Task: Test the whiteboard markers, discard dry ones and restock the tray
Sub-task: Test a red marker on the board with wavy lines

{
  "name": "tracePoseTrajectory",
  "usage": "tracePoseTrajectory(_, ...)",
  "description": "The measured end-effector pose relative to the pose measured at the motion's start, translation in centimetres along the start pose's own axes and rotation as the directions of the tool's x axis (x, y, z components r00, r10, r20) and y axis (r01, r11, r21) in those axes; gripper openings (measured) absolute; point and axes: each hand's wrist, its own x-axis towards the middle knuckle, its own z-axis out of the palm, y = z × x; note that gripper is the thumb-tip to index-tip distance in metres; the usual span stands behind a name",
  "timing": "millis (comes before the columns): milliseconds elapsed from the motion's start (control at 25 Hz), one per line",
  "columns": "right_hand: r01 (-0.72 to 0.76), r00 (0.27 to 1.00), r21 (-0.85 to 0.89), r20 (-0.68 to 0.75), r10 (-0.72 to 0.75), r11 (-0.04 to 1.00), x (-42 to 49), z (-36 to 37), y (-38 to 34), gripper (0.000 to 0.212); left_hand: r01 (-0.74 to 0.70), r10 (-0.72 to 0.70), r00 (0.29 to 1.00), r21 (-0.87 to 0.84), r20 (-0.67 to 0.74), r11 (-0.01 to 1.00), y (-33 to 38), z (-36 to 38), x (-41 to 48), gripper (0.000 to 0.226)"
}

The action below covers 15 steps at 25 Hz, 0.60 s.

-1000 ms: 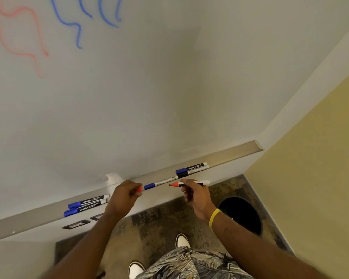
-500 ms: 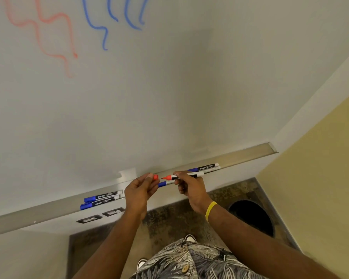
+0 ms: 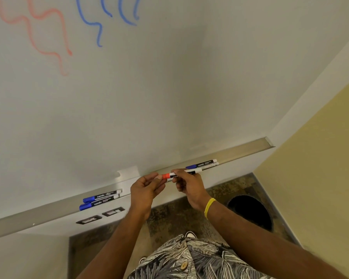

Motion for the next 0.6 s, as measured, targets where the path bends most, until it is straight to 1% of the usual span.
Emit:
tracePoseTrajectory(120, 0.002, 0.999, -0.001, 0.041, -0.002, 1.0, 0.0, -0.1, 0.0, 0.029, -0.023, 0.022, 0.999, 0.033, 0.042, 0.999, 0.0, 0.1, -0.1, 0.022)
tracePoseTrajectory(240, -0.006, 0.997, 0.003, 0.081, 0.006, 1.0, 0.0, -0.3, -0.1, 0.03, -0.067, 0.057, 0.995, 0.117, 0.081, 0.991, 0.2, -0.2, 0.0, 0.018)
tracePoseTrajectory(320, -0.018, 0.994, 0.014, 0.111, 0.017, 1.0, -0.1, -0.3, -0.1, 0.025, -0.094, 0.079, 0.993, 0.188, 0.086, 0.978, 0.1, -0.3, 0.1, 0.015)
tracePoseTrajectory(440, -0.048, 0.987, 0.045, 0.156, 0.04, 0.998, -0.2, -0.4, 0.0, 0.017, -0.104, 0.084, 0.992, 0.251, 0.089, 0.962, -0.3, -0.6, 0.3, 0.013)
tracePoseTrajectory(520, -0.077, 0.983, 0.068, 0.172, 0.065, 0.995, 0.0, -0.5, 0.1, 0.017, -0.116, 0.089, 0.991, 0.289, 0.102, 0.95, -0.3, -0.8, 0.5, 0.014)
tracePoseTrajectory(600, -0.123, 0.976, 0.05, 0.187, 0.112, 0.991, 0.2, -0.6, 0.4, 0.019, -0.123, 0.079, 0.988, 0.356, 0.136, 0.926, -0.3, -1.1, 1.0, 0.014)
